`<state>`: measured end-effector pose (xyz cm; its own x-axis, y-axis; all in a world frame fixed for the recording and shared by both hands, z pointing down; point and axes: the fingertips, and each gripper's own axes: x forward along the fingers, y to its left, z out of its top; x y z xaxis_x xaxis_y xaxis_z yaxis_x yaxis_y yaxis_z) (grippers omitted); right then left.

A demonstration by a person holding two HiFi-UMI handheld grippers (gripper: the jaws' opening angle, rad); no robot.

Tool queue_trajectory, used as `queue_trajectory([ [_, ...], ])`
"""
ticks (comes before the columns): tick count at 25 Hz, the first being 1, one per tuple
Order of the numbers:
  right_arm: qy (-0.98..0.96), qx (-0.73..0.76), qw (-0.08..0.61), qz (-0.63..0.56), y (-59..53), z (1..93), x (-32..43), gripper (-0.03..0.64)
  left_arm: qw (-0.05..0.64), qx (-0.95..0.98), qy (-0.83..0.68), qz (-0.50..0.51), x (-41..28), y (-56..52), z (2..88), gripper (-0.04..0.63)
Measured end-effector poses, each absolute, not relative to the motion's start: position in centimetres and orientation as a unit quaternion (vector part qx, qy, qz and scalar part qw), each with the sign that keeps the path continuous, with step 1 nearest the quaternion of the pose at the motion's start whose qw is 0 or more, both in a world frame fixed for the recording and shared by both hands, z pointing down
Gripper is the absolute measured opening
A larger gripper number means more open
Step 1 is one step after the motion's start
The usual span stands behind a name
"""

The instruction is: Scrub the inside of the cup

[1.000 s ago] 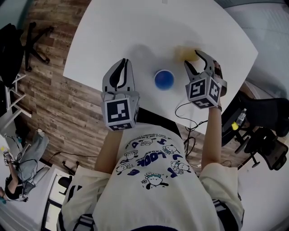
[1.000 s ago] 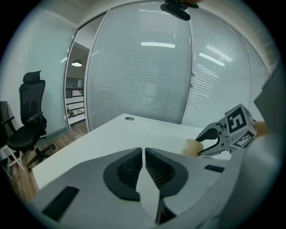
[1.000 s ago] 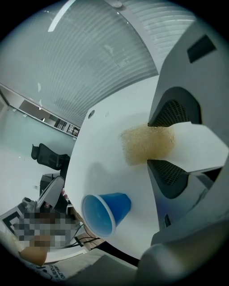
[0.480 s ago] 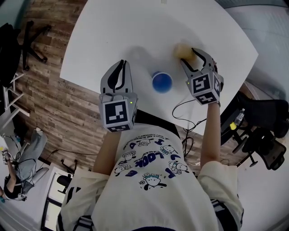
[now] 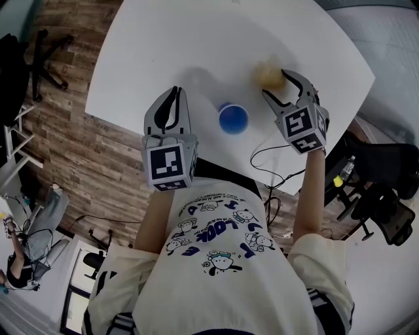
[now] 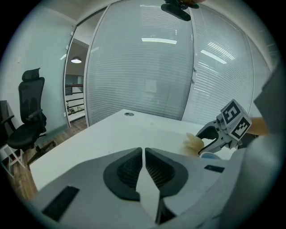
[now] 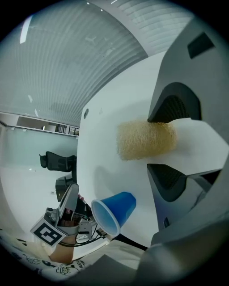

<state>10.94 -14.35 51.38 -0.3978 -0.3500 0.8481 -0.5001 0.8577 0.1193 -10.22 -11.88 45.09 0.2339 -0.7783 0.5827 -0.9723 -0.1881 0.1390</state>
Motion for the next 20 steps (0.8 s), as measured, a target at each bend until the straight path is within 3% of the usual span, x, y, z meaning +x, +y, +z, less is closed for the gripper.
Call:
queue_trajectory([
  [6,-0.821,0.239,0.516,0.059,-14.06,52.24,11.68,0.269,0.247,0.749,-0.583,0.195,-9.74,-12.05,44.96,0.046],
  [8,-0.821,0.24,0.515,0.057,-14.06,52.21,11.77,0.238,0.246,0.749,-0.584,0.194,-9.68,-12.02,44.82,0.046],
  [20,-0.813,0.272,0.508,0.082,-14.87,52.42,11.31,0.202,0.251,0.745,-0.586,0.195,-9.91,-11.76,45.19,0.046],
])
